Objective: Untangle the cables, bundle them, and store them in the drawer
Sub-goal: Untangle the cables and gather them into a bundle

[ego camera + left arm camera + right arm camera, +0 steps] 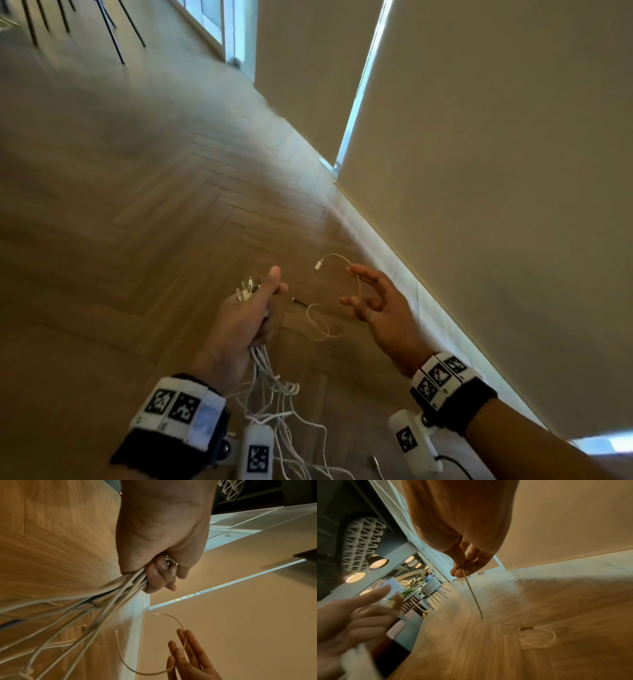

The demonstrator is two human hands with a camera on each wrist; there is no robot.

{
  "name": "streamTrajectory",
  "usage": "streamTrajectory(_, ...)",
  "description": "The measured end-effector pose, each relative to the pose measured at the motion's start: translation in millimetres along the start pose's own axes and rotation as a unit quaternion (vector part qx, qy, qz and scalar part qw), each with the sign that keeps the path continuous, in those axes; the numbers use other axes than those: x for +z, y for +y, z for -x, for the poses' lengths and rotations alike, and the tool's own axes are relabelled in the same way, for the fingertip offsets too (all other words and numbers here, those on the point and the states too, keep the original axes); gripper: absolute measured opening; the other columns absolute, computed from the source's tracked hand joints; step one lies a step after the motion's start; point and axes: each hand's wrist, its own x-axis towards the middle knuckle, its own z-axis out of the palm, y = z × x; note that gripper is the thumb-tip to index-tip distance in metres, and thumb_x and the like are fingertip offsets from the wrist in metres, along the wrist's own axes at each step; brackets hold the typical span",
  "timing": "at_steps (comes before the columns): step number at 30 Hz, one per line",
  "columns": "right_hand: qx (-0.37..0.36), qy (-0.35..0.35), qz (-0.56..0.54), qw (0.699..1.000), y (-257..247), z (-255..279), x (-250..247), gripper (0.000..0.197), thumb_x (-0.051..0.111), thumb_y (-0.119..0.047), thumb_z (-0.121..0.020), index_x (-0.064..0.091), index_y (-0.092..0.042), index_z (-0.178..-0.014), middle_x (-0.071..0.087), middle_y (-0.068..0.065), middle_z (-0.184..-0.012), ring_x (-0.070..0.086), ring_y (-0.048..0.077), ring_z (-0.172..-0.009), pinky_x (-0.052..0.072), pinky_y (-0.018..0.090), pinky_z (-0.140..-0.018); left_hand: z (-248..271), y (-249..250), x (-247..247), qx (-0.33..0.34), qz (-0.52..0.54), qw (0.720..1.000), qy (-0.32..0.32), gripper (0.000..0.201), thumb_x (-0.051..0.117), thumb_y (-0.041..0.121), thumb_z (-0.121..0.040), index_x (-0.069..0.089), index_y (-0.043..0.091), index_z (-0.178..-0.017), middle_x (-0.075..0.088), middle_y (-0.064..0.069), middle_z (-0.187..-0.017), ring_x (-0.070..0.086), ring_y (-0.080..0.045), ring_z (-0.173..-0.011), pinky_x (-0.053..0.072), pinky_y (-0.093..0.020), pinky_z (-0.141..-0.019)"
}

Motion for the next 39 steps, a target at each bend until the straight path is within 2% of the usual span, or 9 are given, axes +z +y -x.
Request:
streamTrajectory(5, -0.025, -0.037, 0.029, 0.999, -70.2, 112.4, -27.9, 0.055, 0.060, 0.006, -0.104, 0.061, -0.036, -0.140, 0.060, -0.026, -0.145, 0.074, 0.011, -0.114, 0.062, 0.030, -0.087, 68.5, 7.3, 58.1, -0.037, 0.022, 0.999, -0.007, 0.065, 0.057, 0.066, -0.098, 0.079, 0.007, -0.113, 0.059, 0.004, -0.070, 0.030, -0.005, -0.045, 0.024, -0.020, -0.036)
streamTrajectory(9, -0.042, -0.056, 0.076, 0.995, -109.5, 202.7, -63.5, 0.055, 0.062, 0.004, -0.103, 0.063, -0.039, -0.137, 0.066, -0.019, -0.139, 0.075, 0.007, -0.109, 0.065, 0.038, -0.092, 132.5, 17.1, 108.2, -0.024, 0.039, 0.999, -0.021, 0.068, 0.046, 0.067, -0.104, 0.075, 0.006, -0.114, 0.071, 0.000, -0.083, 0.030, -0.003, -0.037, 0.022, -0.020, -0.033)
streamTrajectory(13, -0.054, -0.069, 0.120, 0.989, -143.5, 301.8, -121.5, 0.059, 0.061, 0.010, -0.098, 0.066, -0.037, -0.133, 0.069, -0.014, -0.133, 0.078, 0.009, -0.101, 0.065, 0.043, -0.091, 232.4, 45.0, 186.4, 0.055, 0.004, 0.998, -0.013, 0.041, 0.054, 0.050, -0.108, 0.075, 0.017, -0.094, 0.055, 0.004, -0.063, 0.031, -0.004, -0.034, 0.023, -0.018, -0.032)
streamTrajectory(17, -0.055, -0.066, 0.118, 0.989, -175.1, 426.7, -180.4, 0.052, 0.061, 0.019, -0.092, 0.069, -0.015, -0.130, 0.073, -0.008, -0.128, 0.078, 0.013, -0.091, 0.066, 0.039, -0.086, 349.3, 49.9, 274.5, 0.143, -0.044, 0.989, -0.006, 0.029, 0.061, 0.040, -0.104, 0.076, 0.021, -0.089, 0.067, 0.003, -0.081, 0.034, -0.009, -0.044, 0.026, -0.019, -0.036)
streamTrajectory(20, -0.037, -0.038, 0.122, 0.991, -182.0, 510.5, -226.0, 0.042, 0.065, 0.020, -0.088, 0.073, -0.008, -0.118, 0.079, 0.000, -0.118, 0.073, 0.004, -0.093, 0.065, 0.027, -0.080, 425.6, 32.1, 348.5, 0.184, -0.088, 0.978, -0.035, 0.030, 0.062, 0.042, -0.104, 0.078, 0.021, -0.091, 0.064, 0.008, -0.075, 0.038, -0.008, -0.048, 0.029, -0.020, -0.039)
streamTrajectory(27, 0.003, 0.155, 0.033, 0.987, -190.2, 609.5, -344.2, 0.017, 0.075, -0.001, -0.094, 0.076, -0.012, -0.107, 0.080, 0.003, -0.115, 0.074, 0.023, -0.111, 0.064, 0.042, -0.097, 552.5, 25.8, 510.0, 0.312, -0.191, 0.913, -0.179, 0.045, 0.054, 0.053, -0.107, 0.066, 0.020, -0.079, 0.048, 0.006, -0.066, 0.042, -0.012, -0.058, 0.037, -0.029, -0.059)
streamTrajectory(34, -0.078, 0.400, -0.059, 0.911, -180.4, 700.5, -436.2, 0.014, 0.064, -0.020, -0.106, 0.071, -0.017, -0.118, 0.075, 0.002, -0.118, 0.078, 0.013, -0.097, 0.065, 0.029, -0.080, 610.1, -5.9, 589.3, 0.336, -0.251, 0.850, -0.319, 0.048, 0.056, 0.062, -0.103, 0.066, 0.021, -0.080, 0.058, 0.005, -0.066, 0.054, -0.014, -0.066, 0.049, -0.035, -0.074)
streamTrajectory(37, -0.112, 0.457, -0.058, 0.881, -182.1, 748.2, -469.7, 0.022, 0.062, -0.028, -0.109, 0.070, -0.022, -0.128, 0.074, -0.001, -0.117, 0.078, 0.011, -0.095, 0.064, 0.026, -0.077, 639.7, -31.4, 617.9, 0.276, -0.258, 0.809, -0.451, 0.049, 0.056, 0.061, -0.104, 0.065, 0.015, -0.087, 0.058, -0.002, -0.068, 0.059, -0.017, -0.060, 0.053, -0.034, -0.063)
streamTrajectory(39, -0.120, 0.487, -0.049, 0.864, -182.1, 774.4, -484.5, 0.024, 0.064, -0.029, -0.108, 0.071, -0.022, -0.129, 0.076, -0.002, -0.114, 0.078, 0.011, -0.095, 0.065, 0.027, -0.080, 658.3, -49.8, 631.7, 0.245, -0.272, 0.769, -0.525, 0.047, 0.054, 0.058, -0.106, 0.061, 0.014, -0.089, 0.047, 0.001, -0.062, 0.045, -0.014, -0.050, 0.040, -0.027, -0.049)
